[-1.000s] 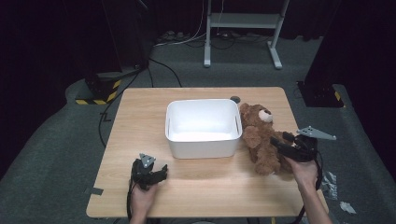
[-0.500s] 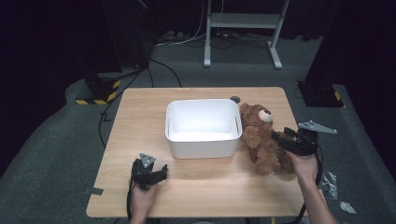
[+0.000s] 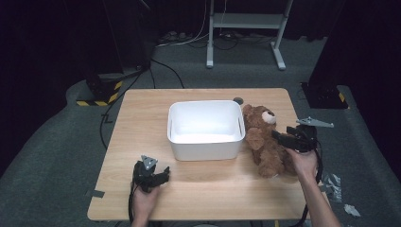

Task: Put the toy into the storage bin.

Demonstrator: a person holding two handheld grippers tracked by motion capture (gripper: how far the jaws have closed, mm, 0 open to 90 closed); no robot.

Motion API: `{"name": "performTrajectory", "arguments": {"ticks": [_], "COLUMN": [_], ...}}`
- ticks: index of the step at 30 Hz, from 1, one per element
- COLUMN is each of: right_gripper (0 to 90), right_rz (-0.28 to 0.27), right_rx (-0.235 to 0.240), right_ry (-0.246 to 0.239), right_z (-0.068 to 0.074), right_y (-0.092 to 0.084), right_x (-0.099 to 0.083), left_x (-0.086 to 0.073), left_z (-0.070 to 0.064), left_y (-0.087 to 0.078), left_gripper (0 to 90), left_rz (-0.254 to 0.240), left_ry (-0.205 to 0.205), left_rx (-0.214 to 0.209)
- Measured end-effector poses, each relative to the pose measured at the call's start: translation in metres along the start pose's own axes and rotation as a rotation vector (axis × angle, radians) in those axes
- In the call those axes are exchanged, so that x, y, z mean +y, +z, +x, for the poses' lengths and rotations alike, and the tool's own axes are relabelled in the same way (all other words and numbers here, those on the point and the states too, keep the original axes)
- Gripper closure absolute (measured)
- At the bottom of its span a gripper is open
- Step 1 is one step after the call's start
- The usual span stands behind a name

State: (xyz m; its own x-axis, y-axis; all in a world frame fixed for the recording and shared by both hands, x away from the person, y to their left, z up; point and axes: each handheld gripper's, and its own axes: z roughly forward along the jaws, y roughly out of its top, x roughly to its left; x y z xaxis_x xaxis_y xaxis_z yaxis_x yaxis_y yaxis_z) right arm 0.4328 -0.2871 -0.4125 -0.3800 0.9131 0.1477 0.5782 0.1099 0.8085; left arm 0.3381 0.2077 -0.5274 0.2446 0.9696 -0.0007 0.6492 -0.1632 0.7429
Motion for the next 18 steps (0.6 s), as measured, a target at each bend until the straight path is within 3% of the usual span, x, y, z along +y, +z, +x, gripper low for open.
{"name": "performTrajectory", "arguments": {"ticks": [8, 18], "right_gripper": [23.6, 22.4], "right_rz": [0.031, 0.033], "right_rx": [-0.001, 0.001], "right_ry": [0.001, -0.012], "right_z": [0.001, 0.004], "right_y": [0.014, 0.022], "right_x": [0.008, 0.014], "left_x": [0.0, 0.0], "left_z": [0.0, 0.0], "left_y": [0.0, 0.0], "left_gripper": [25.0, 24.9], "left_rz": [0.0, -0.001], "left_ry": [0.0, -0.001], "left_rx": [0.0, 0.0]}}
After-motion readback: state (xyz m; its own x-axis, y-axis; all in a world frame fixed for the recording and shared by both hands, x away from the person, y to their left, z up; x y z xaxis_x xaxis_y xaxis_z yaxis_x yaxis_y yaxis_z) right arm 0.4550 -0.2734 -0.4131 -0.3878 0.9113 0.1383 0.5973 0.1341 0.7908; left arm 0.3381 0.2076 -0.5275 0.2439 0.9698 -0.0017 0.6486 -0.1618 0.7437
